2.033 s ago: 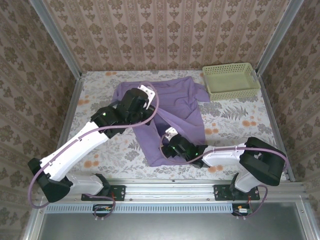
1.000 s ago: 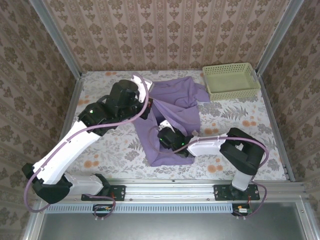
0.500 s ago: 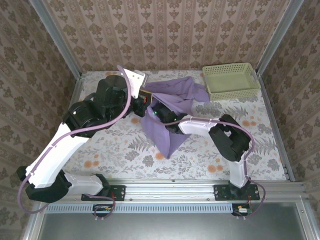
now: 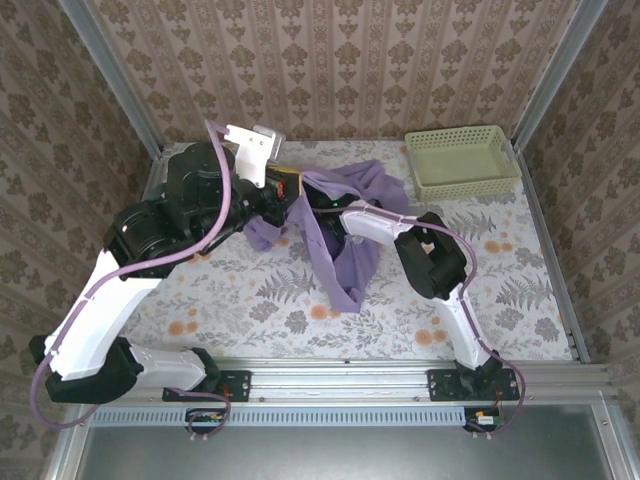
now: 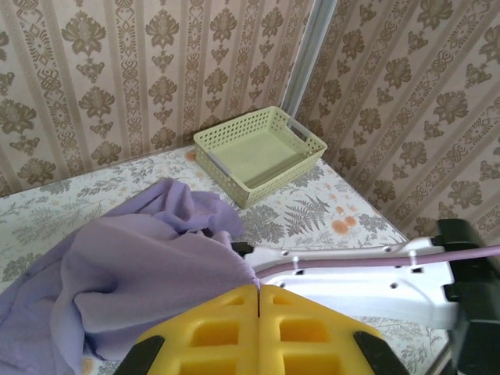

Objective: Fold the inside-out t-shirt

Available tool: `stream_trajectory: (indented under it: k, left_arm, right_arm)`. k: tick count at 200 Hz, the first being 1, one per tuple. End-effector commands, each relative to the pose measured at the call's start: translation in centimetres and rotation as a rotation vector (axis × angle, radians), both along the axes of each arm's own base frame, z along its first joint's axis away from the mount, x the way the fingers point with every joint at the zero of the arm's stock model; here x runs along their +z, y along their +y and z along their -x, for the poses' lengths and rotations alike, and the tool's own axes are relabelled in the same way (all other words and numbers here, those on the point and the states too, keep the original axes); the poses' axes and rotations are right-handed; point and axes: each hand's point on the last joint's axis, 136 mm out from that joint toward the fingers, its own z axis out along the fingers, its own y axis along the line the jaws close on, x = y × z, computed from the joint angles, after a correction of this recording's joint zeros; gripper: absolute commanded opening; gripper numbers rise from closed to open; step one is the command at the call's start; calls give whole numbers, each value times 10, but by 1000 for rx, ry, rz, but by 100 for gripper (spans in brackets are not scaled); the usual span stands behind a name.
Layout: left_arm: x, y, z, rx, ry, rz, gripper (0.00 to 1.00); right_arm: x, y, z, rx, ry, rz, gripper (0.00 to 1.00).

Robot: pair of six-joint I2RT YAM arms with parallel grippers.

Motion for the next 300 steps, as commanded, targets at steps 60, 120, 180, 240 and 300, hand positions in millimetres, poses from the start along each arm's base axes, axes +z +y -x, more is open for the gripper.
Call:
stream_trajectory:
  k: [60, 120, 180, 240, 300]
  left_arm:
    - [40, -1, 3, 1, -62, 95, 0]
    - [43, 11, -14, 101, -98, 55, 0]
    - [15, 59, -77, 349, -54, -48, 0]
    - [-55, 123, -163, 575, 132, -106, 0]
    - [-190, 186, -247, 746, 417, -277, 0]
  right_arm:
    - [-51, -4, 1, -63, 248, 145, 100]
    - [-58, -3, -4, -36, 265, 184, 84]
    - [-27, 20, 34, 150, 127, 43, 32]
    - [-1, 31, 116, 322, -3, -76, 0]
    - [30, 26, 188, 465, -135, -237, 0]
